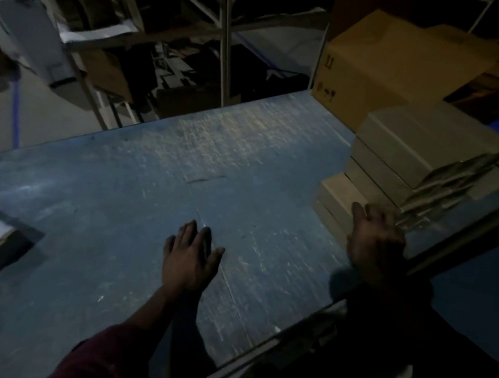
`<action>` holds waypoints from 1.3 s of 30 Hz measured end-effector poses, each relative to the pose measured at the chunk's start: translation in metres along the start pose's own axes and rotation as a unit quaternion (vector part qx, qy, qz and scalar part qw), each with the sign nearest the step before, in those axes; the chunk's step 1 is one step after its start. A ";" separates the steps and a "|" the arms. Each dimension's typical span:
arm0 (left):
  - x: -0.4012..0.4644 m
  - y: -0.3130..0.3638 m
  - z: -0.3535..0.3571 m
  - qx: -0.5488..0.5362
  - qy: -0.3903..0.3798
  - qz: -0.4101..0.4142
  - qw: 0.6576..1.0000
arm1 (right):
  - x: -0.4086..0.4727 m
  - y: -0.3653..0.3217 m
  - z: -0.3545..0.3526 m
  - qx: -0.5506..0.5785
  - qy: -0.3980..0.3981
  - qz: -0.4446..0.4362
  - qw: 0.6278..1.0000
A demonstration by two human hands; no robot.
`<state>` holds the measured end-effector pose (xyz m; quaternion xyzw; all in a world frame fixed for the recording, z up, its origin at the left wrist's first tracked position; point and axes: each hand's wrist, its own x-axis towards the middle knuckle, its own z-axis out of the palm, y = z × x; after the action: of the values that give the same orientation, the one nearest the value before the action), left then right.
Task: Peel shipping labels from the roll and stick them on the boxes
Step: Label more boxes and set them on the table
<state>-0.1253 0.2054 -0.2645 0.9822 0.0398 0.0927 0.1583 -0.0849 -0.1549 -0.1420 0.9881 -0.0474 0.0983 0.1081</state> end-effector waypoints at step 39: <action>-0.116 -0.155 -0.169 -0.264 -0.078 -0.120 0.954 | -0.036 -0.302 -0.036 0.601 -0.329 -0.218 0.695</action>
<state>-0.2798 0.3913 -0.1760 0.8978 0.1188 0.0038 0.4241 -0.0920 0.1495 -0.1762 0.7941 0.2059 -0.2524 -0.5132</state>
